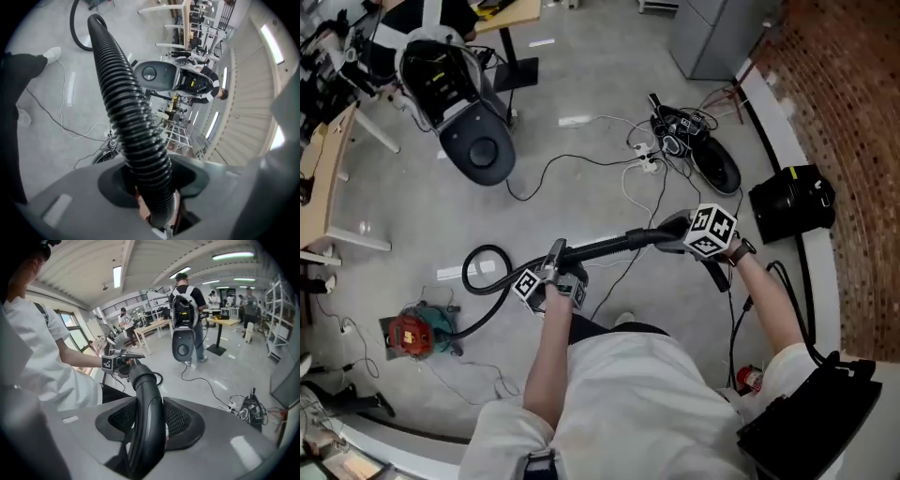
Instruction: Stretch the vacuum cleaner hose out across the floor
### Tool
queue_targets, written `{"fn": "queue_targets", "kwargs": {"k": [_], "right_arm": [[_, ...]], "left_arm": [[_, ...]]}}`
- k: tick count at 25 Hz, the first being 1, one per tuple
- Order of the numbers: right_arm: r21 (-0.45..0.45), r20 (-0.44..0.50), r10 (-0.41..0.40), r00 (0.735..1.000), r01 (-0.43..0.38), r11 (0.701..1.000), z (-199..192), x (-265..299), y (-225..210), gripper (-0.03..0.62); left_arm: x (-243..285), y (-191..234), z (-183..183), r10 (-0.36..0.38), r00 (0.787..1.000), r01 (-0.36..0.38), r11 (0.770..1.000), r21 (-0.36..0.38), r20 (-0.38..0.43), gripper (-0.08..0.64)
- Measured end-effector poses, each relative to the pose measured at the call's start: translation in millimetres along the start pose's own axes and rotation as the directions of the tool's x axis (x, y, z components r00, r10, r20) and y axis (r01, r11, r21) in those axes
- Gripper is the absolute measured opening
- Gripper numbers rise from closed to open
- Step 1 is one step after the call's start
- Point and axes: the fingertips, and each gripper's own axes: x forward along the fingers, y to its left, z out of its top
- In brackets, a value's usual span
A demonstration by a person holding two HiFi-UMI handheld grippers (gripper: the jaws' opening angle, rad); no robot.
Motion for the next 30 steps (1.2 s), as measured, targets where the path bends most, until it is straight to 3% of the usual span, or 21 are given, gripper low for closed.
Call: {"fn": "queue_targets", "kwargs": {"k": [3,8,15,18,21,24,27,30], "right_arm": [[0.075,0.064,-0.090,0.994,0.085,0.994,-60,-54,-11,0.173],[0.241,0.147,-0.199,0.969,0.160,0.957,-152,-124,-28,0.175],[0.424,0.179,-0.353,0.918,0.252,0.870,-248,-188,-21,0.173],[0.492,0.161,-0.406,0.899,0.283,0.823,-299,-214,-33,0.173],[0.547,0.138,-0.420,0.897,0.285,0.788,-368,-252,-61,0.173],[0.575,0.109,-0.412,0.905,0.281,0.768,-413,-287,-91,0.173],[0.602,0.091,-0.392,0.916,0.263,0.754,-429,-306,-110,0.173],[0.597,0.087,-0.349,0.933,0.232,0.768,-458,-343,-147,0.172]], "left_arm": [[37,14,-72,0.057,0.995,-0.056,0.998,0.017,-0.080,0.179],[100,38,-177,0.161,0.964,-0.149,0.986,0.072,-0.211,0.172],[158,80,-288,0.274,0.896,-0.244,0.961,0.130,-0.350,0.163],[195,117,-338,0.318,0.865,-0.287,0.948,0.135,-0.388,0.160],[239,166,-404,0.354,0.841,-0.332,0.935,0.126,-0.410,0.156],[276,197,-453,0.349,0.838,-0.343,0.935,0.091,-0.419,0.150],[300,214,-472,0.343,0.852,-0.350,0.935,0.056,-0.396,0.142],[342,223,-510,0.339,0.874,-0.342,0.938,0.055,-0.347,0.133]]}}
